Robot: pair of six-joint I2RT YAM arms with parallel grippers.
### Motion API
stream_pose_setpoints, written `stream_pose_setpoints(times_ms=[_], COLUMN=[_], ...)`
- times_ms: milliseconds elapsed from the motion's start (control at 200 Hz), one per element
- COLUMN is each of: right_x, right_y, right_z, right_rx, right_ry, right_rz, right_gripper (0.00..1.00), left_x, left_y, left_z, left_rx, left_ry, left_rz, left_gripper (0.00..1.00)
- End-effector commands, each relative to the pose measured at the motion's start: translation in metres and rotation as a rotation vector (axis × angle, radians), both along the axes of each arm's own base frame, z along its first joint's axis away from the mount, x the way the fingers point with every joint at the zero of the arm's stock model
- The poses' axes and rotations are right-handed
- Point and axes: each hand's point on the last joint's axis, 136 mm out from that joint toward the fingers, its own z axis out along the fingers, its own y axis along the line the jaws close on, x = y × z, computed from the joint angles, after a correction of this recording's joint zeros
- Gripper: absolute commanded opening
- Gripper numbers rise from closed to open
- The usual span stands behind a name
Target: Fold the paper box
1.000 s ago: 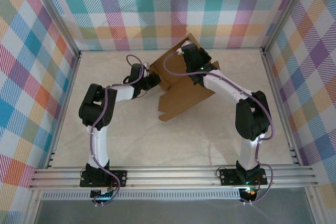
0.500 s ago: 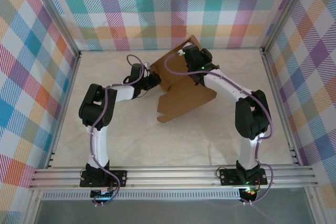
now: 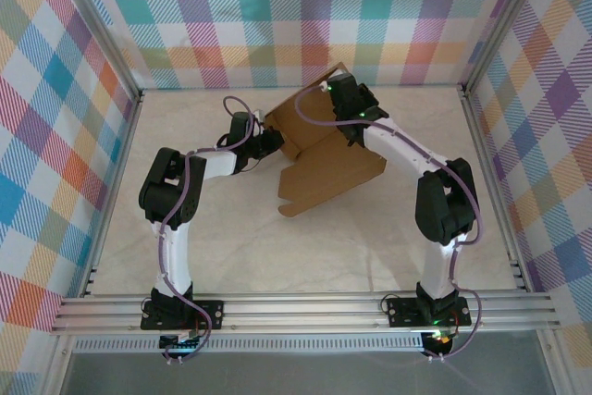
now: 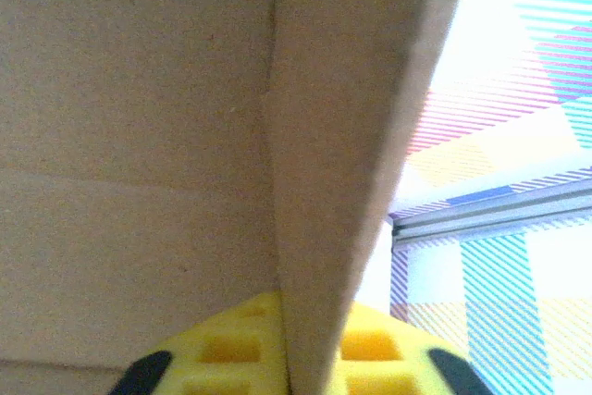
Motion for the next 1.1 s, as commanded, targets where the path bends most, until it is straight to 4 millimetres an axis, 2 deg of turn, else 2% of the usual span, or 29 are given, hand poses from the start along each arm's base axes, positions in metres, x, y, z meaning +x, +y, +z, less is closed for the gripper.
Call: stream_pose_setpoints(times_ms=[0, 190, 245, 280, 315, 345, 390, 635, 650, 675, 700, 975, 1095], right_x=[-0.004, -0.001, -0.001, -0.001, -0.001, -0.001, -0.001, -0.001, -0.001, -0.002, -0.002, -0.016, -0.02], right_y=[0.014, 0.01, 0.011, 0.011, 0.011, 0.011, 0.01, 0.009, 0.009, 0.009, 0.009, 0.015, 0.015], right_z=[-0.025, -0.027, -0.026, -0.027, -0.027, -0.028, -0.029, -0.029, -0.029, -0.028, -0.025, -0.004, 0.002], right_rx=[-0.034, -0.062, -0.057, -0.058, -0.059, -0.064, -0.069, -0.07, -0.067, -0.06, -0.05, 0.091, 0.125], right_ry=[0.072, 0.053, 0.049, 0.051, 0.051, 0.055, 0.053, 0.038, 0.038, 0.035, 0.031, 0.028, 0.021], right_rz=[0.051, 0.03, 0.03, 0.031, 0.031, 0.031, 0.03, 0.019, 0.02, 0.019, 0.016, 0.037, 0.039], right_gripper=[0.0, 0.0, 0.25, 0.3, 0.28, 0.2, 0.0, 0.0, 0.03, 0.15, 0.2, 0.45, 0.61], left_x=[-0.004, -0.004, -0.004, -0.004, -0.005, -0.004, -0.005, -0.005, -0.004, -0.005, -0.005, -0.005, -0.005], left_y=[-0.014, -0.013, -0.014, -0.014, -0.013, -0.013, -0.013, -0.013, -0.013, -0.013, -0.013, -0.012, -0.013], left_z=[0.01, 0.009, 0.009, 0.01, 0.009, 0.01, 0.009, 0.011, 0.01, 0.011, 0.012, 0.01, 0.01], left_rx=[-0.015, -0.015, -0.015, -0.015, -0.014, -0.015, -0.015, -0.014, -0.013, -0.013, -0.014, -0.012, -0.012], left_ry=[-0.019, -0.018, -0.019, -0.019, -0.018, -0.019, -0.018, -0.02, -0.02, -0.019, -0.021, -0.016, -0.016], left_rz=[-0.056, -0.056, -0.057, -0.057, -0.057, -0.057, -0.057, -0.055, -0.054, -0.054, -0.053, -0.051, -0.052], left_gripper=[0.0, 0.0, 0.0, 0.0, 0.0, 0.0, 0.0, 0.0, 0.0, 0.0, 0.0, 0.0, 0.0])
